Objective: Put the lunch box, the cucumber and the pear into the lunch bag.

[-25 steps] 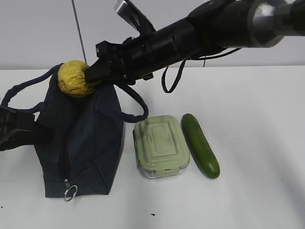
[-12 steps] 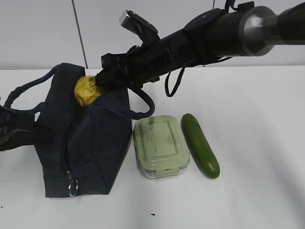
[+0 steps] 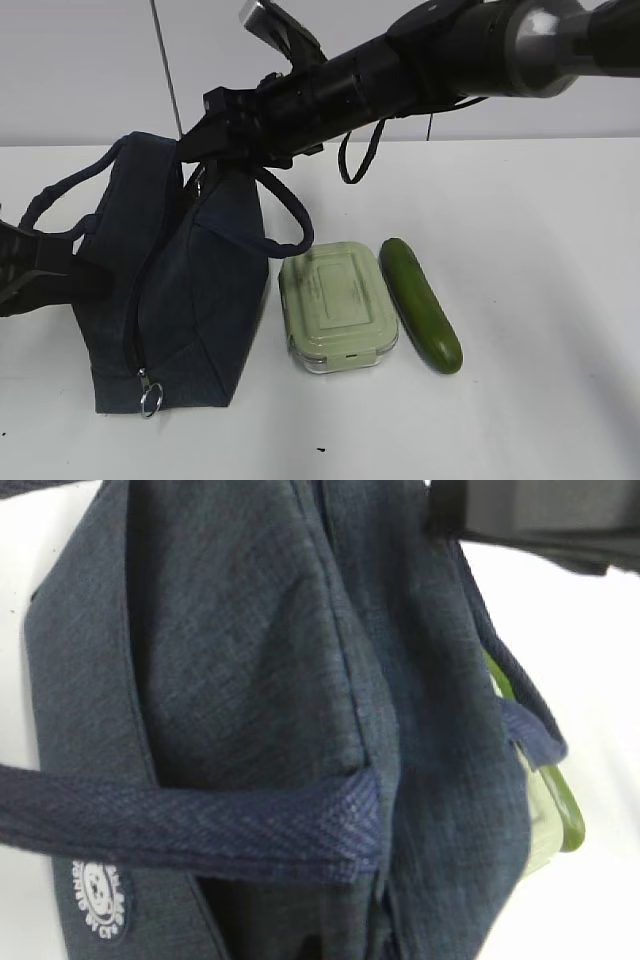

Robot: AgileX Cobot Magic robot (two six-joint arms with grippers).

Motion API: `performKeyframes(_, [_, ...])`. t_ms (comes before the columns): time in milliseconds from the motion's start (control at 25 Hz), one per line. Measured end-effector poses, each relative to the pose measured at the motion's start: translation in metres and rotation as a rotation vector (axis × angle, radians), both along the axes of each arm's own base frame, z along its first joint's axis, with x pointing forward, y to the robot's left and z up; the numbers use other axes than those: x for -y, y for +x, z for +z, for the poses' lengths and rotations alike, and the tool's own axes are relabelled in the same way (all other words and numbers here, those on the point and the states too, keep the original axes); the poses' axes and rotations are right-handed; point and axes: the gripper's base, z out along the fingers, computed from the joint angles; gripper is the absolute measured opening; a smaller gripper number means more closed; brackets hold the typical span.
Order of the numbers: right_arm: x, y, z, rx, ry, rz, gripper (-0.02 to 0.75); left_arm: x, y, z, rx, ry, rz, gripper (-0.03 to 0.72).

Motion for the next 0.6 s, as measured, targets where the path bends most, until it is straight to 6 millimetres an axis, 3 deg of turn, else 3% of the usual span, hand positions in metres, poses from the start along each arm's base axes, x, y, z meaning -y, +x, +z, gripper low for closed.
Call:
performKeyframes(360, [0.050, -0.001, 0.040, 0.065, -0.172, -0.060, 0.419, 0.000, 0.000, 0.000, 0.000, 0.000, 0.000, -0.016])
performKeyframes(600, [0.069, -0.018, 0.039, -0.058, -0.432, -0.042, 0.419, 0.000, 0.000, 0.000, -0.001, -0.005, 0.003, -0.016])
